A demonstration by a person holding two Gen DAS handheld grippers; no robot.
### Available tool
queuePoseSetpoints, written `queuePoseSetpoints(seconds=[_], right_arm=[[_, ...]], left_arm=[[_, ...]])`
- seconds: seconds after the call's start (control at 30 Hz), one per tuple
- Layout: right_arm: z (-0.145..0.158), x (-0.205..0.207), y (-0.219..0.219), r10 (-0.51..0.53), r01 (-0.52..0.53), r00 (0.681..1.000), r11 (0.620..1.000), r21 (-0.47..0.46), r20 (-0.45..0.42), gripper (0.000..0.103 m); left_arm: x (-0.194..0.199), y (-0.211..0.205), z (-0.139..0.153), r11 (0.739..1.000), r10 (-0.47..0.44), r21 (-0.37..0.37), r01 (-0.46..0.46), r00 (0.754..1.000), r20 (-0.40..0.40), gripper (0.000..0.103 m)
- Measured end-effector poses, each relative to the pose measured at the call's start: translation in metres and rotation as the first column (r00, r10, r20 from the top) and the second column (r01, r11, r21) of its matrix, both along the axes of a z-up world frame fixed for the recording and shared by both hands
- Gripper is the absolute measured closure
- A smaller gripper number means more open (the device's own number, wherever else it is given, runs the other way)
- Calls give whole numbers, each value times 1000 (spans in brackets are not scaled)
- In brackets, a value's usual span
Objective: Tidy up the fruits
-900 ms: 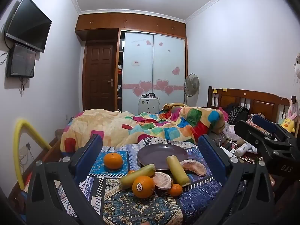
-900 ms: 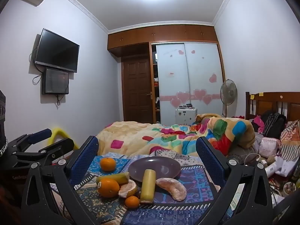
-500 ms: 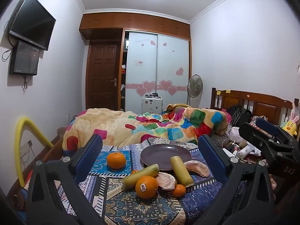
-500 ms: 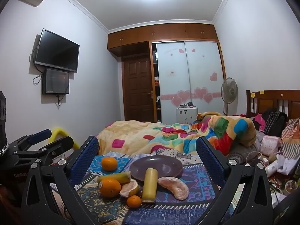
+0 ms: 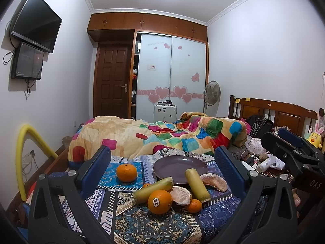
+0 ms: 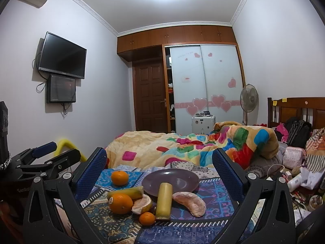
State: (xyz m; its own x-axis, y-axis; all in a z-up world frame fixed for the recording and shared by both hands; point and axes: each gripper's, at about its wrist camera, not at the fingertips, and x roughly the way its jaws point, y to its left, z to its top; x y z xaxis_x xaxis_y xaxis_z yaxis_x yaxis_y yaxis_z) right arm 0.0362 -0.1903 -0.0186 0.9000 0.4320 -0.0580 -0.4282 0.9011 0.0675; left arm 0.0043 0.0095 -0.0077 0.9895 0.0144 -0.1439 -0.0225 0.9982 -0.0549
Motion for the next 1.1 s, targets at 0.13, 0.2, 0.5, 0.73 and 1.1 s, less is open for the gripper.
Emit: queuePoseSetpoints(seconds=[0.13, 0.2, 0.5, 0.73, 1.1], right_arm=[[1, -2, 2, 2, -2, 1000, 1000, -4, 5, 0], [1, -3, 3, 3, -3, 1000, 1000, -4, 8, 0], [1, -3, 3, 5, -5, 1000, 1000, -3, 8, 0], [0, -4, 3, 7, -7, 1000, 1000, -3, 7, 0], [0, -4, 4, 13, -13, 1000, 1000, 0, 3, 0]], left_arm=[[0, 0, -1, 1000, 0, -2, 0, 1000, 1, 0], [0, 0, -1, 1000, 2, 0, -2, 1000, 0, 0], [-1, 1, 0, 1000, 2, -5, -1, 1000, 1, 0], [-1, 2, 1, 1000, 1, -4, -1, 1000, 1, 0], [-2, 1, 1, 1000, 2, 0, -2, 1000, 1, 0]])
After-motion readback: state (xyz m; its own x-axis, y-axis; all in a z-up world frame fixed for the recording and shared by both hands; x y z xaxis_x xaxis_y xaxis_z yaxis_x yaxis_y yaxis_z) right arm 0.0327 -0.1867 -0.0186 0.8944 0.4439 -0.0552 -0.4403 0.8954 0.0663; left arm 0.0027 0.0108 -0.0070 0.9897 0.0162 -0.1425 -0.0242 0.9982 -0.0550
